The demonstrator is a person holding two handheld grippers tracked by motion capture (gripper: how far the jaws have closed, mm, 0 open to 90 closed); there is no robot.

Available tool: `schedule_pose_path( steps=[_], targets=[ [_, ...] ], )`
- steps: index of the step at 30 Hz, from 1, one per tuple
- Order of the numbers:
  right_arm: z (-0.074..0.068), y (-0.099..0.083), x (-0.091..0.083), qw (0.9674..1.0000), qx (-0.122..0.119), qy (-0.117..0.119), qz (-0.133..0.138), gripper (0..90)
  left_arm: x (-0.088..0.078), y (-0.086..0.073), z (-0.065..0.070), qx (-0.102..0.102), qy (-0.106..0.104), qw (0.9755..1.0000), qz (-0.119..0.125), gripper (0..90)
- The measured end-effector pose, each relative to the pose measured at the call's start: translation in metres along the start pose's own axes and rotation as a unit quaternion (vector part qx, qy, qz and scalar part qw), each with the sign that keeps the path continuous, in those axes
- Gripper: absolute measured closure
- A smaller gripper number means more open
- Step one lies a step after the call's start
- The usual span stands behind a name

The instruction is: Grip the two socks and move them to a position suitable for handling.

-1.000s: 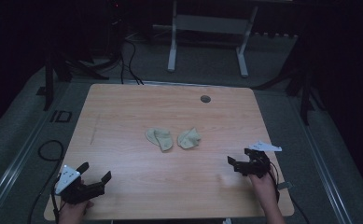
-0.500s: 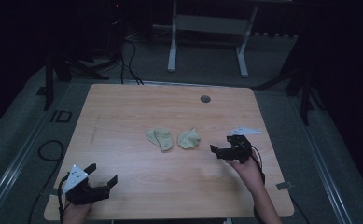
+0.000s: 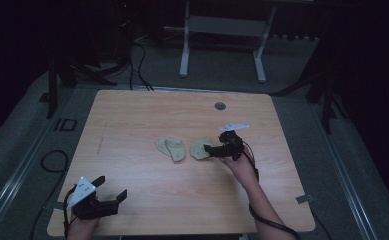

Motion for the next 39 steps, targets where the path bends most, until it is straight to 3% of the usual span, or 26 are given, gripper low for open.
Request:
schedule_pose_path(
  steps=[2,10,15,18,21,27,28,30,35,39],
  targets=[
    [-0.004,0.005,0.012,0.9999,-0.005,0.003,-0.010,27.7,0.000,0.000,0.000,-0.001,0.000,1.0000,0.001,2.1],
    [-0.008,0.008,0.044,0.9990,-0.020,-0.014,-0.039,27.7,0.000,-0.001,-0.001,0.002,-0.003,1.0000,-0.003,2.1],
    [-0.004,0.000,0.060,0.9974,-0.031,-0.043,-0.049,27.1,-0.002,-0.001,-0.002,0.002,0.002,1.0000,-0.001,2.1],
    [-0.002,-0.008,0.064,0.9978,-0.022,-0.037,-0.049,26.7,-0.003,-0.001,-0.003,0.000,0.001,1.0000,0.000,2.1],
    [-0.005,-0.010,0.063,0.9980,-0.026,-0.036,-0.045,33.6,-0.003,-0.001,-0.002,0.000,-0.001,1.0000,0.002,2.1],
    [-0.013,-0.012,0.060,0.9980,-0.045,-0.022,-0.040,66.5,-0.003,0.000,0.000,0.001,-0.004,1.0000,0.002,2.1],
    [-0.013,-0.012,0.060,0.9980,-0.045,-0.022,-0.040,66.5,-0.003,0.000,0.000,0.001,-0.004,1.0000,0.002,2.1],
    [-0.017,-0.011,0.060,0.9977,-0.046,-0.023,-0.045,75.3,-0.002,0.000,0.000,0.001,-0.004,1.0000,0.002,2.1],
    [-0.021,-0.007,0.055,0.9979,-0.032,-0.020,-0.052,77.7,-0.003,0.000,-0.001,0.000,-0.002,1.0000,0.002,2.1],
    [-0.028,-0.003,0.031,0.9988,-0.036,-0.018,-0.029,77.8,-0.003,0.000,-0.001,-0.001,-0.002,1.0000,0.003,2.1]
  ],
)
Point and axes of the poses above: each handheld gripper's, and its own axes: x roughly forward along the jaws, y roughly out of its top, z roughly to its right, the point moved 2 cm from there along x, roughly forward along the jaws, and after that the axes turned 2 degrees about y, right-handed, at the moved point
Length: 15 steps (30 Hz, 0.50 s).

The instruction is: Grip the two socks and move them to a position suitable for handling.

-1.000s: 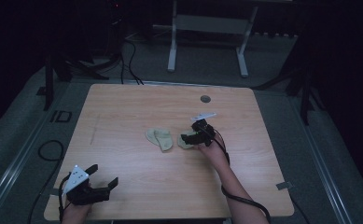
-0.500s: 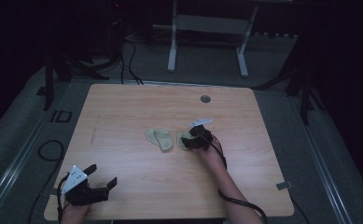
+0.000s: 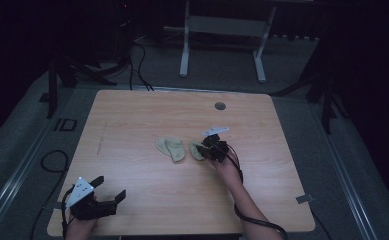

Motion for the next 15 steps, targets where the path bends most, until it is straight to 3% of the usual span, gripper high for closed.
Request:
schedule_pose_path(
  steps=[3,8,12,15],
  targets=[
    [-0.005,0.001,-0.017,0.9999,-0.003,0.006,0.013,77.8,0.000,0.001,0.002,0.001,-0.001,1.0000,0.001,2.1],
    [-0.021,0.001,-0.049,0.9985,-0.027,0.015,0.045,77.8,0.001,0.001,0.004,0.003,-0.003,1.0000,0.001,2.1],
    [-0.039,0.002,-0.077,0.9958,-0.057,0.023,0.067,77.7,0.001,0.002,0.004,0.004,-0.002,1.0000,0.001,2.1],
    [-0.053,-0.002,-0.098,0.9934,-0.065,0.033,0.088,77.7,0.001,0.002,0.004,0.002,-0.001,1.0000,0.002,2.1]
  ],
)
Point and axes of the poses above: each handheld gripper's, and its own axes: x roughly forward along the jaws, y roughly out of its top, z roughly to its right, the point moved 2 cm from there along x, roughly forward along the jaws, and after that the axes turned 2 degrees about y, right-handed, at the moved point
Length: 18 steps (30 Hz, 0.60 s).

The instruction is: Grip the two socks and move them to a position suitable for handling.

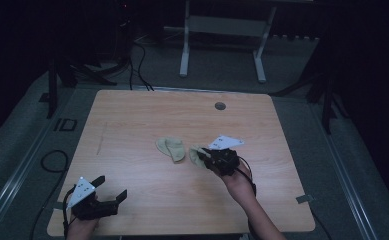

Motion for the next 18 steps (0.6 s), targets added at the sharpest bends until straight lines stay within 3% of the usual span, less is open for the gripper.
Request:
schedule_pose_path(
  steps=[6,12,14,18],
  targets=[
    [-0.023,-0.017,-0.015,0.9999,0.006,0.009,0.003,77.7,0.000,0.000,0.002,0.000,-0.002,1.0000,0.000,2.1],
    [-0.036,-0.045,-0.009,0.9997,0.009,0.006,-0.023,77.6,0.000,0.001,0.005,0.002,-0.003,1.0000,0.007,2.1],
    [-0.040,-0.058,-0.005,0.9991,0.023,0.014,-0.033,77.6,0.000,0.001,0.007,0.005,-0.006,0.9999,0.007,2.1],
    [-0.049,-0.076,0.004,0.9981,0.018,0.030,-0.051,77.3,0.003,0.001,0.009,0.009,-0.010,0.9999,0.001,2.1]
  ],
)
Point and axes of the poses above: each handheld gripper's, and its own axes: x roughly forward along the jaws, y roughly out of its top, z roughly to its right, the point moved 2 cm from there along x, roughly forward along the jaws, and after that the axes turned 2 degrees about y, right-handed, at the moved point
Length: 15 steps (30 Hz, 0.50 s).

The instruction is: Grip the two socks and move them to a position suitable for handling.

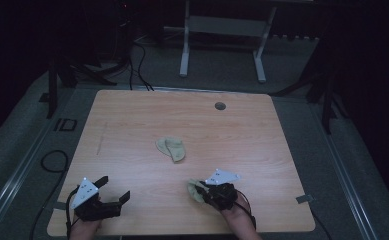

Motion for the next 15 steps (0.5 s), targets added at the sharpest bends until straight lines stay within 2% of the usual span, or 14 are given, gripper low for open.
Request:
schedule_pose_path(
  steps=[7,10,15],
  targets=[
    [-0.004,-0.018,0.015,0.9994,0.000,0.007,-0.033,75.1,0.004,-0.002,0.005,0.002,-0.014,0.9999,-0.009,2.1],
    [-0.003,-0.023,0.021,0.9989,0.000,0.011,-0.046,69.8,0.007,-0.002,0.010,0.005,-0.023,0.9996,-0.014,2.1],
    [-0.002,-0.024,0.023,0.9989,0.006,0.015,-0.044,62.8,0.013,-0.002,0.020,0.014,-0.042,0.9986,-0.027,2.1]
  ],
)
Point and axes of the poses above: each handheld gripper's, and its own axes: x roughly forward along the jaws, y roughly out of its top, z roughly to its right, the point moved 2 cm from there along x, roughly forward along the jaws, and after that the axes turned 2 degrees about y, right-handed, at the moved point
